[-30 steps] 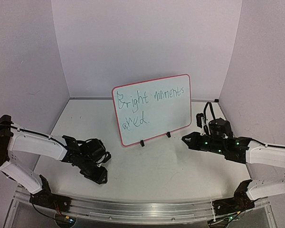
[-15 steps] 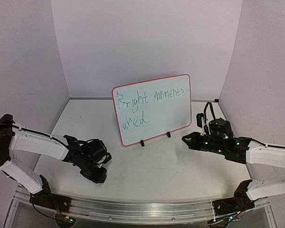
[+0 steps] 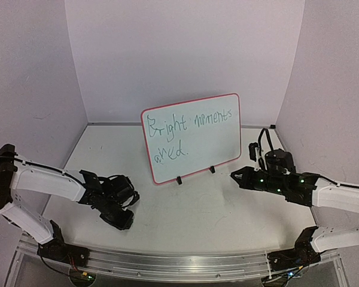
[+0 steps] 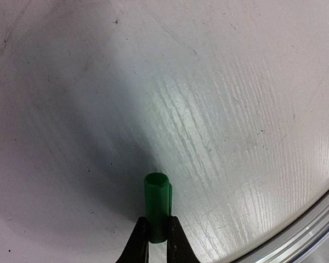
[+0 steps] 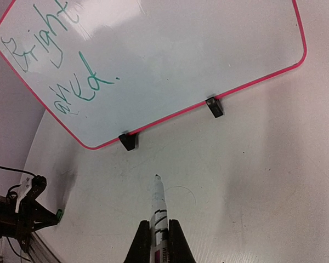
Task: Write a sentence on the whiteboard
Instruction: Pick up the pen cap from the corner of the board, then insert the pen cap into the whiteboard marker.
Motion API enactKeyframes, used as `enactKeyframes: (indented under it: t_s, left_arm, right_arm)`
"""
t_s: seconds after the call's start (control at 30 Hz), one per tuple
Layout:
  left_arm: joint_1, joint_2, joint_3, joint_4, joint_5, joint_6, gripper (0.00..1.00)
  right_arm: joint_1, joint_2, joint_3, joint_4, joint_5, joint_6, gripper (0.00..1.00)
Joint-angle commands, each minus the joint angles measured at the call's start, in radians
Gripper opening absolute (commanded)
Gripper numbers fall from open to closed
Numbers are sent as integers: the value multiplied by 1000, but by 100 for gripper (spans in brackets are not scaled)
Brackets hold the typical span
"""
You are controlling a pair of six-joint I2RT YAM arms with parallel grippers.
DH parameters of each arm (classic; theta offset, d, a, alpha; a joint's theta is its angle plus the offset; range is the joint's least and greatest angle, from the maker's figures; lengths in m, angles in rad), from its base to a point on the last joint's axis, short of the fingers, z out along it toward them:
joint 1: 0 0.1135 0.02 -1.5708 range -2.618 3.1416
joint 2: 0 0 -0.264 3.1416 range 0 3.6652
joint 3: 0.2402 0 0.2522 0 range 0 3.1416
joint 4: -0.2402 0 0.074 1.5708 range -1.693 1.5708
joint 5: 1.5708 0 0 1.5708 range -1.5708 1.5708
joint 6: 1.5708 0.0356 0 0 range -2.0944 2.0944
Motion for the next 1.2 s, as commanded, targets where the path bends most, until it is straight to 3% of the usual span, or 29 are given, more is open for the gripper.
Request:
enactKeyframes:
  t_s: [0.0,0.2,0.4,0.7,0.93,1.17]
  left_arm:
    - [-5,-67,38,1,-96,14,0]
    - [-5,-96,58,66,-75,123,0]
    - [-8,-147,59,159,70,212,0]
    - [-30,-148,117,184,198,329,0]
    - [-59,-131,166,156,281,389,0]
    - [-84,-110,187,150,325,415,0]
  right_arm:
    - [4,-42,45,-26,-8,-7,0]
    - [-26,-12,110,-106,-143,-44,0]
    - [-40,80,179,-139,-337,-77,0]
    - [-19,358,325,-140,-806,-120,0]
    - [-1,476,407,-120,-983,-122,0]
    - [32,546,437,-117,-1067,-121,0]
